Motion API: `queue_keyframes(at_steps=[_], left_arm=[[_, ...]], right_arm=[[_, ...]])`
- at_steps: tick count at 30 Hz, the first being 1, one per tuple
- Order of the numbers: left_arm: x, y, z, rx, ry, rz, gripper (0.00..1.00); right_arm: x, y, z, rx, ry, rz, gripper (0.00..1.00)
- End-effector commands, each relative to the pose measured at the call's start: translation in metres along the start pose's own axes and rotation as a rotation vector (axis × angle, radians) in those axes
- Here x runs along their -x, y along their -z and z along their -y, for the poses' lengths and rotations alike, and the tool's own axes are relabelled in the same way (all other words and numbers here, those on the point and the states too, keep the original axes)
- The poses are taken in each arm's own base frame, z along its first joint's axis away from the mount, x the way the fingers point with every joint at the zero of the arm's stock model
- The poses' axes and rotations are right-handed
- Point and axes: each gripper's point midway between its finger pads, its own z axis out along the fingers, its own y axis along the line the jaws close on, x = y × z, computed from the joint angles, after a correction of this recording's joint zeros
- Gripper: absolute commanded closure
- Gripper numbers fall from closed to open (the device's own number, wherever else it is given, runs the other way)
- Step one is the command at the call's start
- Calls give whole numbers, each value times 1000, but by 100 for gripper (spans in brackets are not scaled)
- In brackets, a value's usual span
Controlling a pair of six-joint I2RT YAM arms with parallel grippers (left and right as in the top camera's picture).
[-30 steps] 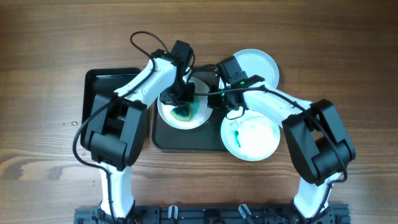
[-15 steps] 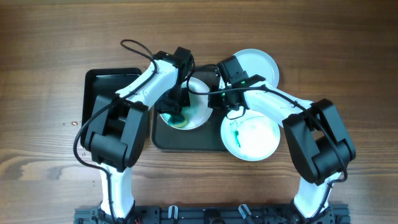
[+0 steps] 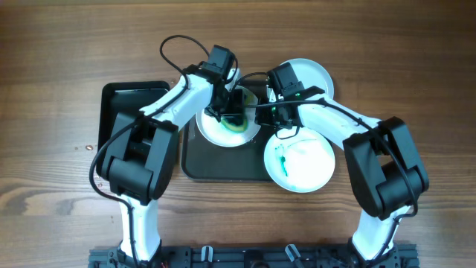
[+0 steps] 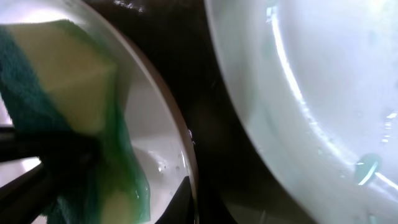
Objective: Clean dirty plates on tray and stack at the side
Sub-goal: 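Scrub the left plate with the sponge while right gripper holds its rim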
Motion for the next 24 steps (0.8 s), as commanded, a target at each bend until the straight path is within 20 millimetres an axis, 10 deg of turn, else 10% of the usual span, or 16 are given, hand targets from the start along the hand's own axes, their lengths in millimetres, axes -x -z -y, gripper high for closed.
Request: queue_keyframes(at_steps=[1, 7, 13, 16, 20, 24], left_arm=[[8, 12, -97, 515, 296, 161, 96], [-37, 19, -109, 590, 367, -6, 96], [-74, 5, 25, -253, -87, -329, 96], [-74, 15, 53, -439, -138, -326, 96], [-58, 9, 53, -426, -163, -254, 96], [-21, -10, -10, -32, 32, -107, 96]], right_arm=[[-15, -12, 10, -45, -5, -46, 96], [-15, -12, 10, -44, -5, -43, 96], [-15, -12, 10, -44, -4, -43, 96], [-15, -12, 10, -43, -4, -43, 96], [-15, -12, 10, -44, -4, -44, 96], [-15, -12, 10, -44, -4, -44, 96]])
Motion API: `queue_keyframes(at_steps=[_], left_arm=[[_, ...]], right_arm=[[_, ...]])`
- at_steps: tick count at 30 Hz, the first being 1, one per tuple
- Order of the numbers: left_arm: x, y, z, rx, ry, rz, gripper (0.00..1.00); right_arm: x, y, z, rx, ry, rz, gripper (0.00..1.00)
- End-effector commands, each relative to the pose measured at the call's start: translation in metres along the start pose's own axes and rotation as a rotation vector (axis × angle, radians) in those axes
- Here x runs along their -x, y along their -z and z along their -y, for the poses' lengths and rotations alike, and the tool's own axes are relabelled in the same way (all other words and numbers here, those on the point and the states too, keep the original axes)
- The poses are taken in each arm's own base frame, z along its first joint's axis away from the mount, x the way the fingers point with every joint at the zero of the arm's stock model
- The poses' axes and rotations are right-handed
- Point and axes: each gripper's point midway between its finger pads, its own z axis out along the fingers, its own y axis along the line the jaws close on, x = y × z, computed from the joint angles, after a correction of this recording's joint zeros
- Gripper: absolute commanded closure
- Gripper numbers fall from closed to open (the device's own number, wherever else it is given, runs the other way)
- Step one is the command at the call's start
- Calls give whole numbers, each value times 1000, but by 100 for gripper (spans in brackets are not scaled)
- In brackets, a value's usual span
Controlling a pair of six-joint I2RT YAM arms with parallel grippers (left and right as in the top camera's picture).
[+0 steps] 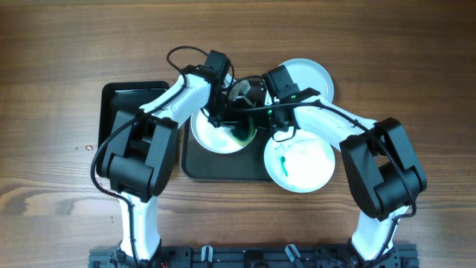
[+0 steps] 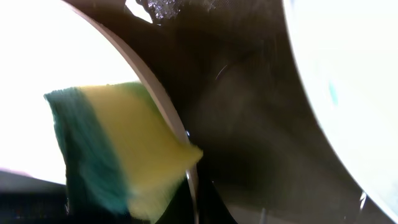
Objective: Clean dirty plates on tray and stack at the side
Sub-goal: 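Scrub the left plate with the sponge while right gripper holds its rim, then lift the sponge with left gripper back toward the basin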
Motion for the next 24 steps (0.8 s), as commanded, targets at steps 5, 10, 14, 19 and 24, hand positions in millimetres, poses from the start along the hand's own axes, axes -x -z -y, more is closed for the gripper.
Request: queue_keyframes(at_steps=[5, 10, 14, 19, 24], left_arm=[[25, 49, -123, 660, 417, 269, 96], [23, 78, -122, 729, 444, 242, 96], [17, 100, -109, 747, 444, 189, 96], [16, 139, -83, 726, 415, 140, 96], [26, 177, -50, 553, 365, 169, 96]], right_arm=[[-6, -9, 19, -66, -18, -17, 96], [-7, -9, 20, -69, -19, -20, 96], [-9, -9, 21, -75, -21, -29, 95], [-10, -9, 21, -76, -4, -33, 96], [-8, -5, 13, -43, 55, -36, 96]])
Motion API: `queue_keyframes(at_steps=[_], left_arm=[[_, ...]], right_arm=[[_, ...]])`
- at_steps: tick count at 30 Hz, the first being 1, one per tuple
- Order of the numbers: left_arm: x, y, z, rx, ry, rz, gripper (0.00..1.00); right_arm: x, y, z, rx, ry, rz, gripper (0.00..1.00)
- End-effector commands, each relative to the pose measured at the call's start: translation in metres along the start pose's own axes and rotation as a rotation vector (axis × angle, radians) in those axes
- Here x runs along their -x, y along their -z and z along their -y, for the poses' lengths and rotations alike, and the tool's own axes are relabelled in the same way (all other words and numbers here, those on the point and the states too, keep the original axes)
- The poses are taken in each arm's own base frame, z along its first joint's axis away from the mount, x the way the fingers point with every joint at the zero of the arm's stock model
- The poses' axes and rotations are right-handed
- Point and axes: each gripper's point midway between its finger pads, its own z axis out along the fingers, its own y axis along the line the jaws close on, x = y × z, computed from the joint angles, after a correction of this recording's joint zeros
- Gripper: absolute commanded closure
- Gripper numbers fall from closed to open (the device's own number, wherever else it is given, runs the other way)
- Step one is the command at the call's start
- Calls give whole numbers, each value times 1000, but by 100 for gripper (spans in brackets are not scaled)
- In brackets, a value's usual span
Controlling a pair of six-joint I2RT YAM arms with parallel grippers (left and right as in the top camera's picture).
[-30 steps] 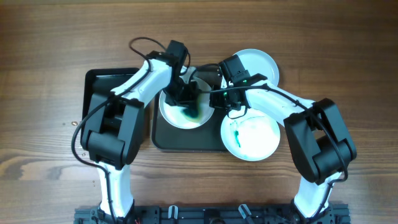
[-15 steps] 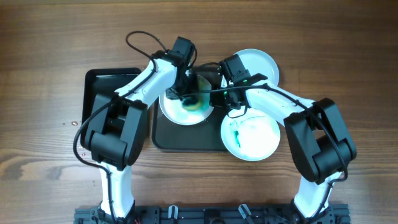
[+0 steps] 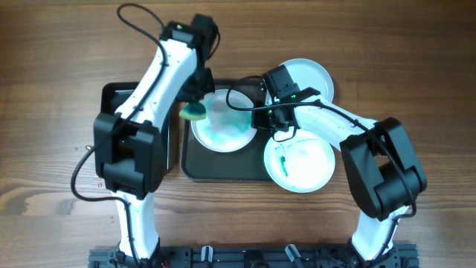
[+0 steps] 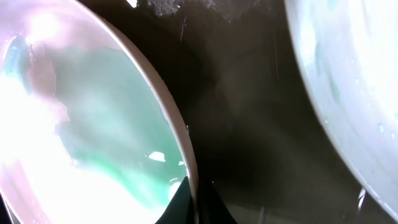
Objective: Clean dirty plates on tray and stack at the side
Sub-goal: 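Lift the sponge with left gripper back toward the basin, then lift the cleaned plate with right gripper and carry it right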
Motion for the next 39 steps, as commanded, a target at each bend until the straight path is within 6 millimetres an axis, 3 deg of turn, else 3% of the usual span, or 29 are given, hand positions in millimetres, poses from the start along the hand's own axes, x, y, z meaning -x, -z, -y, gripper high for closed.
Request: queue_keyframes(at_steps=[1, 6, 8, 14, 22, 28, 35, 39], left_arm=[[13, 45, 0, -166, -16, 57, 96], [27, 52, -25, -180, 53, 87, 96], [30, 51, -31, -178, 70, 86, 96], [31, 50, -33, -172, 74, 89, 96], [31, 51, -32, -173, 76, 89, 96], [31, 51, -32, -173, 75, 89, 96], [34, 51, -31, -178, 76, 102, 96], [34, 51, -31, -179, 76, 103, 96]], right_arm=[[-5, 0, 8, -28, 74, -24, 96], [11, 35, -9, -81, 164, 91, 96], [9, 59, -18, -142, 209, 153, 96], [12, 110, -40, -317, 342, 380, 96], [20, 188, -52, -728, 481, 778, 96], [10, 239, -70, -970, 544, 1012, 96], [12, 272, -91, -1107, 563, 1125, 96], [16, 279, -100, -1128, 579, 1128, 96]])
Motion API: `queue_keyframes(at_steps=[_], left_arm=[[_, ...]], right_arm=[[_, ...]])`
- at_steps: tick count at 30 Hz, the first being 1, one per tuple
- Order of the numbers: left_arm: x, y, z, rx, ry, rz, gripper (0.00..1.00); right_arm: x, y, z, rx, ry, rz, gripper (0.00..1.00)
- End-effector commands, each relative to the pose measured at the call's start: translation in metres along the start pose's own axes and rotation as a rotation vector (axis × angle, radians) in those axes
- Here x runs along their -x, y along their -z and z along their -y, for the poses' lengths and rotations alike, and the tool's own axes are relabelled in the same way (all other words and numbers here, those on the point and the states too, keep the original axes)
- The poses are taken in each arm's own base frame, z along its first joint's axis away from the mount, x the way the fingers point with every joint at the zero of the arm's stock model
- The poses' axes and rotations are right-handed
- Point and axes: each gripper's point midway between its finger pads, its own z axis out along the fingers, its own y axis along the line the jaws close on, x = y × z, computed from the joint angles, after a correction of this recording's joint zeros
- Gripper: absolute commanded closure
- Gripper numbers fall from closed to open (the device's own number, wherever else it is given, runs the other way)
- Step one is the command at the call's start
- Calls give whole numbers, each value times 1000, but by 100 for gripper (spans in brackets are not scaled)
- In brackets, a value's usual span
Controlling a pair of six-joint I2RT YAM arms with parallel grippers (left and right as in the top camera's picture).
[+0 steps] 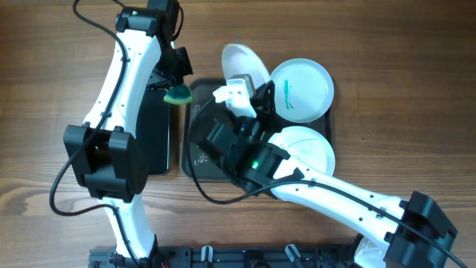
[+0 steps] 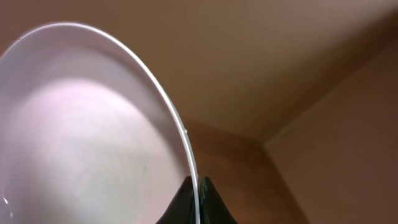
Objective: Clean dirty plates on tray and stack at the side
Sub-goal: 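Lift the cleaned plate with right gripper and carry it right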
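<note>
My right gripper (image 2: 198,186) is shut on the rim of a white plate (image 2: 93,124), which looks bare and clean in the wrist view. In the overhead view that plate (image 1: 242,63) is held tilted high above the dark tray (image 1: 204,156), with my right gripper (image 1: 255,88) at its lower edge. My left gripper (image 1: 178,85) is shut on a yellow-green sponge (image 1: 178,95) over the far right corner of the black side tray (image 1: 152,141). A plate with a green streak (image 1: 301,89) lies at the back right. Another white plate (image 1: 312,147) lies in front of it, partly under my right arm.
The right arm's body covers much of the dark tray and the table's front right. The left arm reaches along the side tray toward the far edge. Cables loop at the back left. Bare wood table (image 1: 394,89) surrounds everything.
The plate lay on the dark tray, smeared green, with my right gripper on its rim; now it is lifted high and tilted. My left gripper and the sponge have moved farther back and left.
First my left gripper held the sponge inside the plate on the dark tray while my right gripper pinched its rim. The sponge then sat nearer the plate's right rim. Later it was off the plate's left edge, green smear left behind. Now the plate hangs lifted.
</note>
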Motion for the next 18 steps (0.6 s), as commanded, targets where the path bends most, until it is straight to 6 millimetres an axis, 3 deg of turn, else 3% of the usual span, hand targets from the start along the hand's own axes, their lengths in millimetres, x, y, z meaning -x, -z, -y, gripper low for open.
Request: queue_keyframes(at_steps=[1, 4, 6, 9, 13, 16, 18], left_arm=[[6, 17, 6, -35, -15, 47, 96], [7, 17, 7, -37, -15, 50, 96], [7, 17, 7, -37, -15, 50, 96], [7, 17, 7, -37, -15, 50, 96], [7, 17, 7, -37, -15, 51, 96], [7, 17, 7, -37, -15, 51, 96], [7, 17, 7, -38, -15, 50, 96]], right_arm=[[14, 3, 22, -71, 60, 9, 96], [12, 2, 15, -34, 79, 9, 96], [6, 1, 0, 58, 100, 4, 96], [-19, 2, -33, 263, 73, -68, 96], [-46, -3, -54, 443, -104, -230, 96], [-53, -9, -60, 622, -223, -350, 96], [-54, -22, -48, 761, -336, -438, 96]])
